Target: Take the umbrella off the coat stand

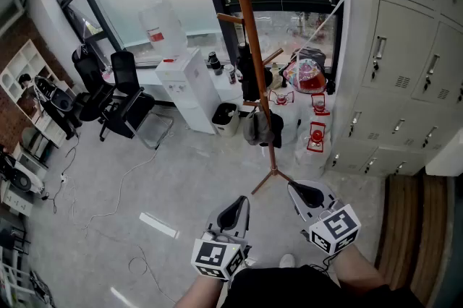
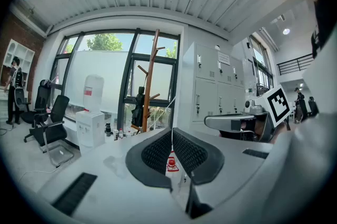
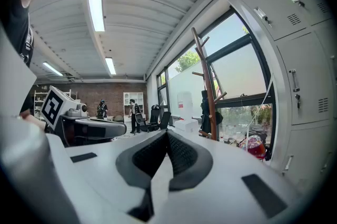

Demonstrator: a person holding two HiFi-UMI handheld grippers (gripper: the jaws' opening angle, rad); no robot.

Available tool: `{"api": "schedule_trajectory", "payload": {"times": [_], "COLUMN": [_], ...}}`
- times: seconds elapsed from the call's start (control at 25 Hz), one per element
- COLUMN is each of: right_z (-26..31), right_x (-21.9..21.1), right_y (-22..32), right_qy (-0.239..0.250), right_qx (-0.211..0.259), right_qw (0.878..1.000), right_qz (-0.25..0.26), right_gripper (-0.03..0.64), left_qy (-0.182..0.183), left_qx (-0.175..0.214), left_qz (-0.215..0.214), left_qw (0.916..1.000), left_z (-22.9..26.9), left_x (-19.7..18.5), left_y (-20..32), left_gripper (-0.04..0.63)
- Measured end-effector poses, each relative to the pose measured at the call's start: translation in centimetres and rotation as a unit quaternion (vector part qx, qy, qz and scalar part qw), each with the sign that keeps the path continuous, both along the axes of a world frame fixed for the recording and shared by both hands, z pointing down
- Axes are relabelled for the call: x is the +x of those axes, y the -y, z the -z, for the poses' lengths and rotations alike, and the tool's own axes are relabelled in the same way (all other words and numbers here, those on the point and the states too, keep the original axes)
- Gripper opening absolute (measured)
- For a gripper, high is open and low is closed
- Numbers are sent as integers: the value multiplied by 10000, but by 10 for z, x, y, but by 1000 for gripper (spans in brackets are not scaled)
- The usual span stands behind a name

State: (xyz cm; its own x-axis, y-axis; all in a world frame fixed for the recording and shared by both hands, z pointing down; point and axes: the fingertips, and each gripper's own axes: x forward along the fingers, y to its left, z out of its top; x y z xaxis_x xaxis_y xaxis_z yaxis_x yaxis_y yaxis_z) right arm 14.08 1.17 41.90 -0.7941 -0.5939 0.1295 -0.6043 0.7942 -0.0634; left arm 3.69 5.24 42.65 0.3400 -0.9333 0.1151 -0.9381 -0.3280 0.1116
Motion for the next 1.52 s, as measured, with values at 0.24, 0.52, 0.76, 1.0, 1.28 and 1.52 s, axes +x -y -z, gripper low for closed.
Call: {"api": "schedule_trajectory", "payload": {"times": [0.24,0.52,0.76,1.0,1.28,1.52], "right_z": [2,4,4,3,2,1], "right_x": [-17,-42,-67,-100,-137,-170], "right_y": [4,9,14,14,13,13], "right_qy": [-6,29,-74,-114,-184,-219], "right_qx": [-7,-30,15,-11,23,19], "right_qw": [10000,9999,9996,9991,9982,9968], "right_qz": [-30,-156,-288,-410,-562,-768], "right_gripper": [54,54,54,54,54,54], "left_qy": [-27,25,16,-9,-63,-141], "left_qx": [-3,7,23,43,85,59], "left_qz": [-45,-153,-222,-351,-558,-665], "left_qw": [10000,9999,9998,9994,9984,9977], "left_z": [3,2,3,4,2,-3], "left_x": [-17,-46,-79,-113,-150,-188], "left_y": [5,8,12,14,19,18], "left_gripper": [20,20,20,20,20,20]}}
